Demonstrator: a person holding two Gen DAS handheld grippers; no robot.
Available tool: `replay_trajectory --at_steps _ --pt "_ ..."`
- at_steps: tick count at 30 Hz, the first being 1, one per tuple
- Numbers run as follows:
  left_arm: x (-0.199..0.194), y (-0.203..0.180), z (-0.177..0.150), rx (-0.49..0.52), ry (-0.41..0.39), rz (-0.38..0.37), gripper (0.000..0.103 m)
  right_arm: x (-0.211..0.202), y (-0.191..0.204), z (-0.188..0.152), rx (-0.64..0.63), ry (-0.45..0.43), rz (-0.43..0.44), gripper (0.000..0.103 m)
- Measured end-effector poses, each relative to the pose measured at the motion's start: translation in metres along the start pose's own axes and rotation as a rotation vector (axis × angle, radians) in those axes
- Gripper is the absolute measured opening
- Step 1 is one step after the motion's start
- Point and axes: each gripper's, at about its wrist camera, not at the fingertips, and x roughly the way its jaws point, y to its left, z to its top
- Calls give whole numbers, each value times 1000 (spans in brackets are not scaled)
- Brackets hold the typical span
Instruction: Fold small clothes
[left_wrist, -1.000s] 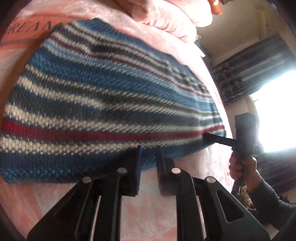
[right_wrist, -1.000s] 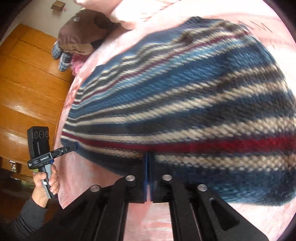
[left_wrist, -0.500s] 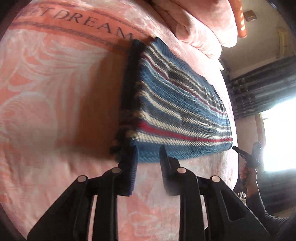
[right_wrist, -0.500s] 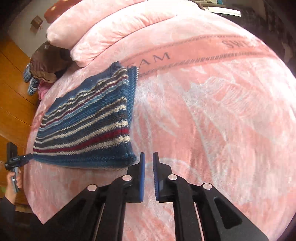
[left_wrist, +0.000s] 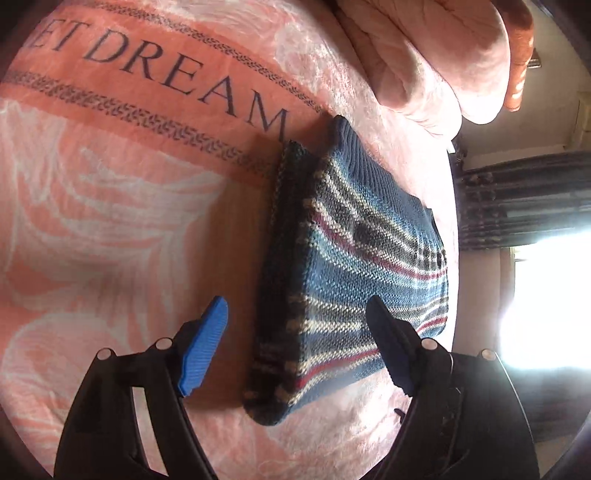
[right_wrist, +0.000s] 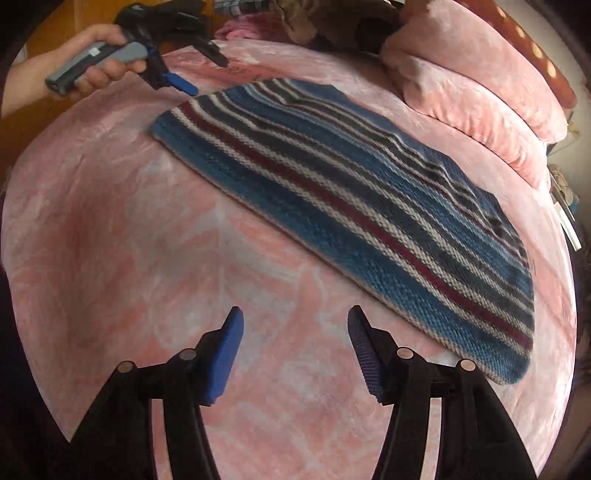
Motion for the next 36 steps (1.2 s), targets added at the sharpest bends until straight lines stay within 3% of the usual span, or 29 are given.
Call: replay_trajectory --at_steps 5,14,27,36 --pt "21 -3 20 5 16 -46 79 13 43 38 -55 -51 51 59" --pt "51 3 53 13 48 -72 79 42 75 84 -114 -110 54 59" --pt "75 -12 70 59 93 -133 79 73 134 98 -315 -240 -250 61" --pt "90 -20 84 42 136 -117 77 94 171 122 -375 -305 -361 60"
